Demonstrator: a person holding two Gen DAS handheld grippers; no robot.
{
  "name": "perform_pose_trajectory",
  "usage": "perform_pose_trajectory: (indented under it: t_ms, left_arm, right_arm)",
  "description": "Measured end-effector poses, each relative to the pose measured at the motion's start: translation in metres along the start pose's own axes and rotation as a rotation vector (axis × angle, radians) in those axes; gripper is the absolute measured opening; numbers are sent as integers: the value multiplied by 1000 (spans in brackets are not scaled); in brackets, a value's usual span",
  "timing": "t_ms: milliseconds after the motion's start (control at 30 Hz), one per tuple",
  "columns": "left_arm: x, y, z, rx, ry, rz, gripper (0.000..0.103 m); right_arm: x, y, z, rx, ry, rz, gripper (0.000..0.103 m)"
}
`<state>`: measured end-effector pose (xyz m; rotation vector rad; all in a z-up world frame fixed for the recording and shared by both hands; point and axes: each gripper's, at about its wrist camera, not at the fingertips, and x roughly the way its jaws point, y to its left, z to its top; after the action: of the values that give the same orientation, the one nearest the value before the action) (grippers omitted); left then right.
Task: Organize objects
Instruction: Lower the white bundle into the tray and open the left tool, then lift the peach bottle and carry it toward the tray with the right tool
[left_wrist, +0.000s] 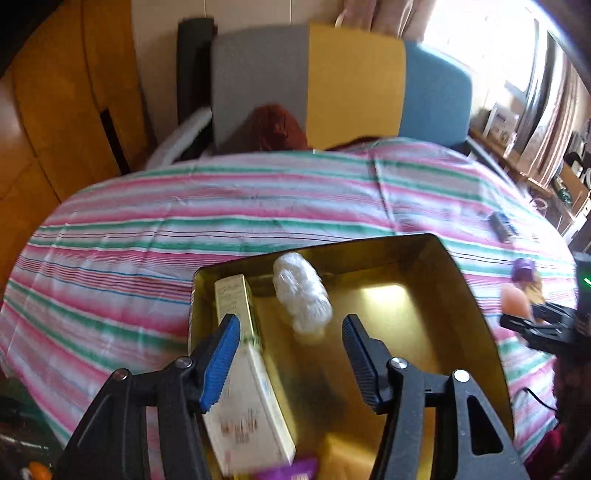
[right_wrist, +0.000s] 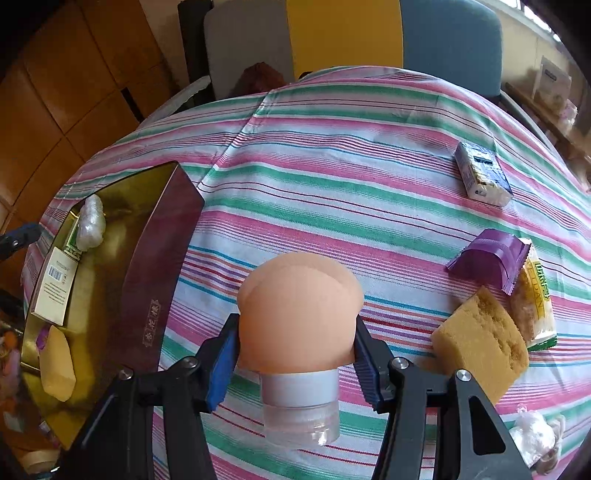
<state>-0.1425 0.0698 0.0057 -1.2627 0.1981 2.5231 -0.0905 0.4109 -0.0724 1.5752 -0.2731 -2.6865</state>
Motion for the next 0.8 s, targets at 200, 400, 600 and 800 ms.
perform_pose_trajectory:
  t_ms: [200,400,600,800]
  left_arm:
    - [-47,-9,-40,-15,-86,52,58]
    - [-63,-17,-61,-43,-91,100,58]
    - [-69,-15,-74,-78,-96,129,58]
    - [-76,-16,-81,-71,-112,152,58]
  right_arm:
    - [9,1,-3,-14,36,-24,57]
    - [17,3,-7,-34,47,-51,58]
    - [18,3,-8,-50,42,-59,58]
    - [20,0,-8,-58,37,-56,58]
